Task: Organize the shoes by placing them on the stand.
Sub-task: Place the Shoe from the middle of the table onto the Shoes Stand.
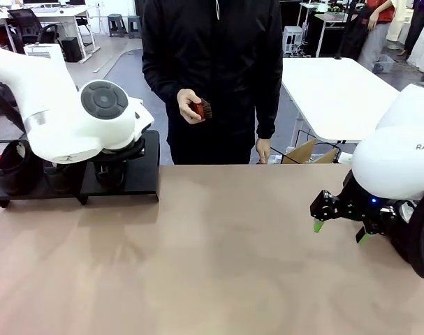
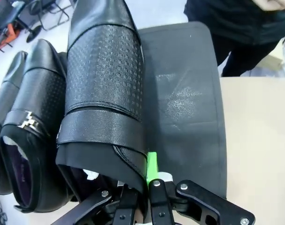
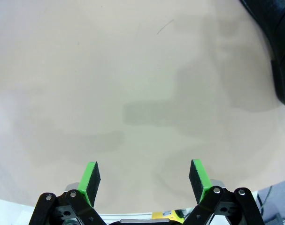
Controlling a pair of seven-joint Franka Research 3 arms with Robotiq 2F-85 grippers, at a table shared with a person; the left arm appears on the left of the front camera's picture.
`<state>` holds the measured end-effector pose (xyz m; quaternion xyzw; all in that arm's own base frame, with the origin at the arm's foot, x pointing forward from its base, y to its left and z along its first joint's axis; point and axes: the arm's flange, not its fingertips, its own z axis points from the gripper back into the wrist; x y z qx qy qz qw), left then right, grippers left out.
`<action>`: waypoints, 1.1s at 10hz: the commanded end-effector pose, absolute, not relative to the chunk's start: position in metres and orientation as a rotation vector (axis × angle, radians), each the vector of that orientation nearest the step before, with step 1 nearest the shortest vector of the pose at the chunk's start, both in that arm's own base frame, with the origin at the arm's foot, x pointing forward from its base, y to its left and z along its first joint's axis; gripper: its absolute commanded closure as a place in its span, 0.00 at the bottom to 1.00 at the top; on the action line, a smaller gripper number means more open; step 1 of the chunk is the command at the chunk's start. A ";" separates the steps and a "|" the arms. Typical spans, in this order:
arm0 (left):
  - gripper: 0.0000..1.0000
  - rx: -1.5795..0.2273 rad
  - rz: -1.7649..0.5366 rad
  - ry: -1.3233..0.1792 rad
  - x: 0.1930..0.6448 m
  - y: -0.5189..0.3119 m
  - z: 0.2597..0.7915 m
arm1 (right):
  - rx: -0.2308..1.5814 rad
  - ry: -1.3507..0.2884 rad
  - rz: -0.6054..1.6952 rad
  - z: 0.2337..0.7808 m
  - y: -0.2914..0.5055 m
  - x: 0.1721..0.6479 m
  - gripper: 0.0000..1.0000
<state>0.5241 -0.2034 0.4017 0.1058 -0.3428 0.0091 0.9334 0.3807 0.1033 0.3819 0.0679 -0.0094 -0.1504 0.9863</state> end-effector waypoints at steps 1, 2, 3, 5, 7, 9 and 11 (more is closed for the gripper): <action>1.00 0.247 0.006 -0.731 0.534 -0.199 0.404 | 0.137 -0.023 -0.304 0.383 0.104 0.381 0.00; 1.00 0.255 -0.015 -0.731 0.535 -0.196 0.407 | 0.137 -0.023 -0.304 0.383 0.104 0.381 0.00; 1.00 0.261 -0.026 -0.732 0.536 -0.193 0.409 | 0.137 -0.023 -0.304 0.383 0.104 0.381 0.00; 1.00 0.259 -0.060 -0.743 0.538 -0.193 0.408 | 0.137 -0.023 -0.304 0.383 0.104 0.381 0.00; 1.00 0.235 -0.099 -0.751 0.542 -0.194 0.408 | 0.137 -0.023 -0.304 0.383 0.104 0.381 0.00; 1.00 0.259 -0.093 -0.754 0.545 -0.194 0.409 | 0.137 -0.023 -0.304 0.383 0.104 0.381 0.00; 1.00 0.286 -0.094 -0.731 0.546 -0.195 0.404 | 0.137 -0.023 -0.304 0.383 0.104 0.381 0.00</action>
